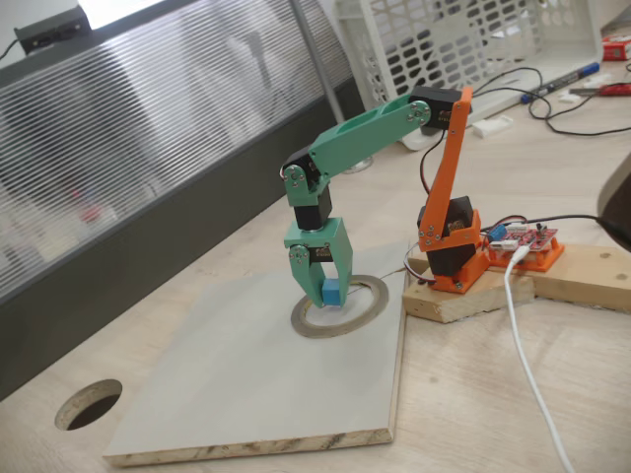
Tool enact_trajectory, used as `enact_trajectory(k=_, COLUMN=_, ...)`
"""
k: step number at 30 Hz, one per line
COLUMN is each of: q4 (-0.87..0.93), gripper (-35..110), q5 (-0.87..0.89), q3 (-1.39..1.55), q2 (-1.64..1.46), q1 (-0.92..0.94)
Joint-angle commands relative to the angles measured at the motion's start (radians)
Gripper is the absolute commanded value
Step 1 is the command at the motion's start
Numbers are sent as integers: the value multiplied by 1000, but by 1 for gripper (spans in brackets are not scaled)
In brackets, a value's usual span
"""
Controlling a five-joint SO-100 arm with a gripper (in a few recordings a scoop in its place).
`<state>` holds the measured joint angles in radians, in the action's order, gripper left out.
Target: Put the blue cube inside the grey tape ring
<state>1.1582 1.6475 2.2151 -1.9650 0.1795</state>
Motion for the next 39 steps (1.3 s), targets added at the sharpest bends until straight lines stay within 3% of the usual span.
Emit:
enact_trajectory(k=1, q4=18, gripper=4, q5=11, q3=11, q2=-28, q1=11)
enact_trajectory(k=6, q4=21, gripper=11, q5=11, q3=3, q2=-29, q1=11)
enact_trajectory(k=15, q4=212, gripper=66, q5=12, q3=-3, q2=-12, q1=11)
enact_trajectory(k=19, q4=221, gripper=81, q5=12, q3=-2, q2=-9, q1=12)
enact_trajectory(k=29, q4=261, gripper=82, q5=12, q3=-110, q2=-26, q1=11)
enact_trajectory(k=39, q4=761, gripper=82, q5=12, q3=-574, q2=48, q1=12)
